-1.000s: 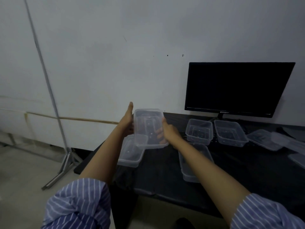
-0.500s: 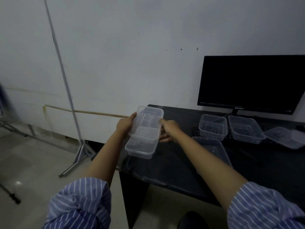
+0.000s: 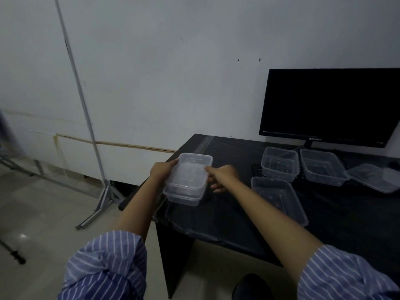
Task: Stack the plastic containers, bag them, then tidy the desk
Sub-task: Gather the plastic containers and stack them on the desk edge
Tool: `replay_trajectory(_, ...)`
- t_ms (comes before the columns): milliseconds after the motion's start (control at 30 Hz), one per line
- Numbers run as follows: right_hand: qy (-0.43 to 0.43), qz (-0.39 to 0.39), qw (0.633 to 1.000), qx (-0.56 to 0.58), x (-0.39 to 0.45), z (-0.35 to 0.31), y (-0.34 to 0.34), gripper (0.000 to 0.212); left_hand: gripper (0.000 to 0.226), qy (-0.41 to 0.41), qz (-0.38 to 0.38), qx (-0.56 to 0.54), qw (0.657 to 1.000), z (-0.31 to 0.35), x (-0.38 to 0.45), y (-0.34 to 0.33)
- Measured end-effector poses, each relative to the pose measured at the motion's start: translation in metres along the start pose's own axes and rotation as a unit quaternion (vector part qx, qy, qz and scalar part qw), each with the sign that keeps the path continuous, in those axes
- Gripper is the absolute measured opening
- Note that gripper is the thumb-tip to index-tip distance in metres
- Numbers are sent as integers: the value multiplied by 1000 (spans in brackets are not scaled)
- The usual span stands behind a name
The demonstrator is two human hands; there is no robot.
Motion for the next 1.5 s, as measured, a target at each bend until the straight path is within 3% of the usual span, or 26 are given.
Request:
replay_trajectory(400,-6,-25,994,102,3,11,6,38,54,15,-32,-42,998,-6,3,-23)
replay_trajectory(700,-10,-13,997,77,5,14,15,46,56,10,-47,36,998,7,0,-33)
replay_trajectory(867,-14,29,998,62,4,13,37,43,41,-113,3,162,980,37,-1,-34)
replay_trajectory(1033,-3,108,992,62,-1,16,88,30,32,-237,36,114,964,82,-26,-70)
replay_trajectory(1200,-3,186,982,32,-7,42,159,22,24,-282,-28,56,957,103,-55,-137)
replay_trajectory(1333,-34,232,968,-94,-17,73,208,30,18,-255,-114,83,957,88,-79,-194)
replay_trajectory(1433,-78,196,968,-133,-26,99,218,35,40,-205,-146,149,956,66,-89,-216)
replay_trajectory(1500,-106,159,970,-148,-33,113,218,45,39,-154,-170,178,957,48,-92,-226)
Point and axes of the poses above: each hand's wrist, its own x-axis towards the middle knuckle, its own y-axis out of the back of the hand, z = x × y, the point moved 7 cm from there along x, towards the middle knuckle, and after that the axes turned 11 degrees about -x, right-handed, at the moved point
